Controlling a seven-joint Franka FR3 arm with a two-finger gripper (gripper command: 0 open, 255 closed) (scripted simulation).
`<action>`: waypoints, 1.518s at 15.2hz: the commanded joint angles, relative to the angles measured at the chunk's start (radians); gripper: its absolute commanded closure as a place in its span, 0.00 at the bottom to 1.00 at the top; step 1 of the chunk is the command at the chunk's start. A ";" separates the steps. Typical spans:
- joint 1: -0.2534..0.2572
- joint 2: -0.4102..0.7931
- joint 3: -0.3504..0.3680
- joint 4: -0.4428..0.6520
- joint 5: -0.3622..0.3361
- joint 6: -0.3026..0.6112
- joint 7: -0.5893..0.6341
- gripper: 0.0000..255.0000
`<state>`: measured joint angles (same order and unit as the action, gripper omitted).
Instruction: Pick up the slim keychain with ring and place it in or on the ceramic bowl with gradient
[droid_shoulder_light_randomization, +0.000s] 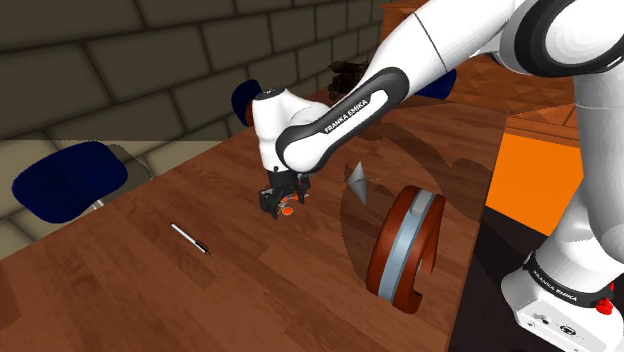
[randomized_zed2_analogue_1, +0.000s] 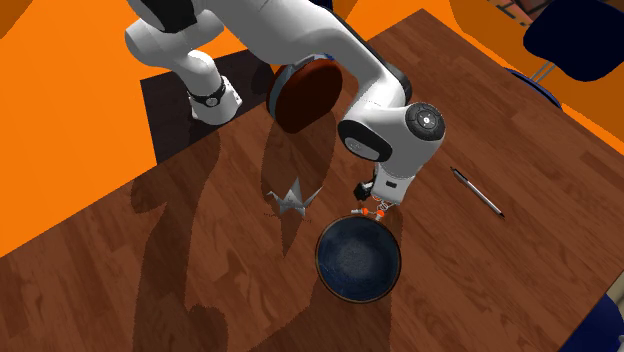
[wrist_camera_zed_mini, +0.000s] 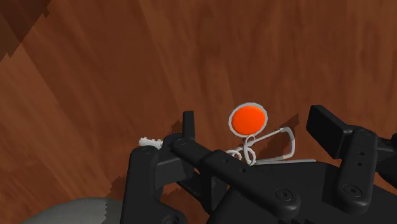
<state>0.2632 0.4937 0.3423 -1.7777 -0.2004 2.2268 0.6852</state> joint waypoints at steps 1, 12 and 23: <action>0.002 0.009 -0.002 -0.004 -0.004 0.014 0.004 0.00; 0.003 0.010 -0.002 -0.005 -0.005 0.014 0.005 1.00; -0.004 -0.028 0.007 0.011 0.012 -0.037 -0.006 1.00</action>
<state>0.2609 0.4730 0.3478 -1.7706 -0.1918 2.2013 0.6817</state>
